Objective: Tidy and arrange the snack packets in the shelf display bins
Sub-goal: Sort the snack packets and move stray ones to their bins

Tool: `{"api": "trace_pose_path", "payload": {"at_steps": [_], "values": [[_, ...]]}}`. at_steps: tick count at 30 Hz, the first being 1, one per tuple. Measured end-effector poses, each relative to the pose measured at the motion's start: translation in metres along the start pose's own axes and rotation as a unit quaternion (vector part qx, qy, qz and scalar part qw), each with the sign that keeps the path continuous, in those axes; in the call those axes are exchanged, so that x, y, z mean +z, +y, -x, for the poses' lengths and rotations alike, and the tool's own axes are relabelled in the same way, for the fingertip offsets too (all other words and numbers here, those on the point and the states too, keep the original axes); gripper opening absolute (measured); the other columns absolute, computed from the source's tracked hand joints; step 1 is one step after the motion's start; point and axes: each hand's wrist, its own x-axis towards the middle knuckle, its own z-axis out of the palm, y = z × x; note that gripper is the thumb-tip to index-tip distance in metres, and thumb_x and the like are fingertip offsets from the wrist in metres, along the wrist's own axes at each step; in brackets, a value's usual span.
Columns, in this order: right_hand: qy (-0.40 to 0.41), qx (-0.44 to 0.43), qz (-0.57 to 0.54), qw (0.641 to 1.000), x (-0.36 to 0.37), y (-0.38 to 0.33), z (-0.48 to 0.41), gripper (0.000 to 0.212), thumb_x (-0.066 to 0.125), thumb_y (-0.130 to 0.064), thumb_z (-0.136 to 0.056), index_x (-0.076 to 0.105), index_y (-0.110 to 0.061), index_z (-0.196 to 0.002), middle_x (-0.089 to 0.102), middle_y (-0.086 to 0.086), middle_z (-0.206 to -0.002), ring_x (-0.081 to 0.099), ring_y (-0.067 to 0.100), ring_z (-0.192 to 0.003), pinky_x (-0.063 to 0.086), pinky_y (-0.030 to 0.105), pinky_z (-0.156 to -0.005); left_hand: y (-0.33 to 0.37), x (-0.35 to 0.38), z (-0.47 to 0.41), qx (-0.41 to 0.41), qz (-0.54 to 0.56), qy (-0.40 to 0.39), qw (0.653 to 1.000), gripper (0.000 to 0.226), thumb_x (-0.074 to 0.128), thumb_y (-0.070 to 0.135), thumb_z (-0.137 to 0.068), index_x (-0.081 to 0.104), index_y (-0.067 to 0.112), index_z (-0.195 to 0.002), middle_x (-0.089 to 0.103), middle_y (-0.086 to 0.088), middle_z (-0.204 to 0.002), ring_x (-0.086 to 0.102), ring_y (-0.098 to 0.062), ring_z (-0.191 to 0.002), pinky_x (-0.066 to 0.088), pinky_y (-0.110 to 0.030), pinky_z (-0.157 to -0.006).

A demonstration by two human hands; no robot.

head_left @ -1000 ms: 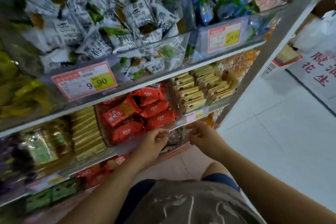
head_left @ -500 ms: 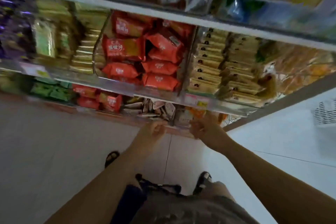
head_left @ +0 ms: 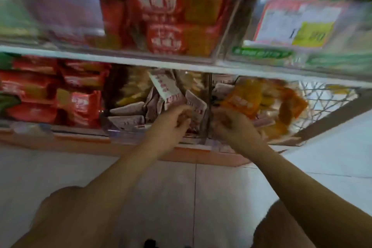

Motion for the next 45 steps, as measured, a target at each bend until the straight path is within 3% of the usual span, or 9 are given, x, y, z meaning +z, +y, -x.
{"api": "trace_pose_path", "payload": {"at_steps": [5,9,14,17,23,27,33,39,45], "values": [[0.087,-0.072,0.003,0.994,0.025,0.027,0.001,0.04,0.063,-0.017,-0.087,0.051,-0.019,-0.125,0.061,-0.007,-0.099,0.058,0.005,-0.09,0.047,0.01,-0.075,-0.027,0.021,0.002,0.11,-0.007,0.055,0.992,0.032,0.054,0.017,-0.094,0.055,0.027,-0.125,0.06,0.014,-0.105,0.055,0.003,-0.094,0.047,-0.012,-0.078],[0.119,-0.119,0.035,0.985,0.04,0.038,0.008,0.05,0.064,-0.017,-0.086,0.045,-0.018,-0.133,0.057,-0.005,-0.1,0.059,0.01,-0.087,0.05,0.024,-0.076,-0.039,0.034,0.008,0.172,-0.069,0.083,0.979,0.033,0.053,0.021,-0.094,0.055,0.028,-0.126,0.061,0.013,-0.112,0.056,-0.002,-0.1,0.048,-0.022,-0.082],[0.123,-0.162,0.093,0.975,0.041,0.038,0.035,0.049,0.061,-0.019,-0.088,0.046,-0.017,-0.135,0.06,0.001,-0.113,0.06,0.014,-0.098,0.051,0.031,-0.084,-0.038,0.042,0.026,0.179,-0.123,0.081,0.973,0.032,0.052,0.017,-0.095,0.056,0.021,-0.126,0.061,-0.001,-0.12,0.058,-0.016,-0.107,0.049,-0.033,-0.087],[0.134,-0.159,0.14,0.968,0.038,0.039,0.063,0.043,0.058,-0.022,-0.09,0.05,-0.019,-0.132,0.06,0.002,-0.122,0.058,0.015,-0.104,0.05,0.033,-0.09,-0.037,0.04,0.049,0.184,-0.144,0.071,0.97,0.031,0.051,0.013,-0.095,0.058,0.02,-0.124,0.058,0.001,-0.123,0.054,-0.011,-0.107,0.045,-0.025,-0.086],[0.176,-0.129,0.163,0.962,0.026,0.051,0.108,0.041,0.058,-0.022,-0.09,0.051,-0.017,-0.13,0.06,0.004,-0.125,0.055,0.017,-0.113,0.043,0.03,-0.093,-0.035,0.028,0.085,0.161,-0.154,0.086,0.971,0.029,0.051,0.015,-0.096,0.058,0.017,-0.124,0.056,-0.003,-0.126,0.054,-0.014,-0.109,0.043,-0.026,-0.091],[0.194,-0.117,0.161,0.961,0.01,0.055,0.107,0.036,0.057,-0.016,-0.09,0.054,-0.013,-0.126,0.06,0.004,-0.121,0.052,0.011,-0.103,0.04,0.025,-0.085,-0.026,0.02,0.086,0.166,-0.157,0.101,0.968,0.029,0.05,0.013,-0.096,0.058,0.016,-0.123,0.057,0.0,-0.123,0.05,-0.006,-0.102,0.039,-0.021,-0.087],[0.252,-0.032,0.19,0.948,-0.01,0.069,0.048,0.05,0.056,-0.027,-0.09,0.041,-0.021,-0.137,0.051,0.01,-0.129,0.048,0.031,-0.117,0.044,0.038,-0.089,-0.031,0.015,0.046,0.168,-0.173,0.128,0.962,0.029,0.053,0.016,-0.094,0.059,0.021,-0.122,0.055,0.004,-0.124,0.048,-0.003,-0.102,0.036,-0.015,-0.083],[0.209,0.039,0.193,0.958,-0.013,0.073,0.007,0.056,0.052,-0.047,-0.089,0.034,-0.03,-0.14,0.06,0.009,-0.12,0.055,0.032,-0.11,0.044,0.047,-0.095,-0.039,0.008,0.012,0.186,-0.215,0.186,0.94,0.032,0.057,0.015,-0.09,0.059,0.02,-0.122,0.046,0.0,-0.131,0.037,-0.02,-0.126,0.037,-0.041,-0.105],[0.249,0.058,0.158,0.954,-0.017,0.082,-0.012,0.047,0.057,-0.044,-0.087,0.049,-0.031,-0.132,0.062,0.006,-0.122,0.055,0.029,-0.112,0.04,0.052,-0.098,-0.045,0.007,-0.018,0.175,-0.236,0.188,0.937,0.035,0.058,0.022,-0.089,0.058,0.021,-0.124,0.039,0.0,-0.139,0.034,-0.022,-0.132,0.035,-0.04,-0.107]]}}
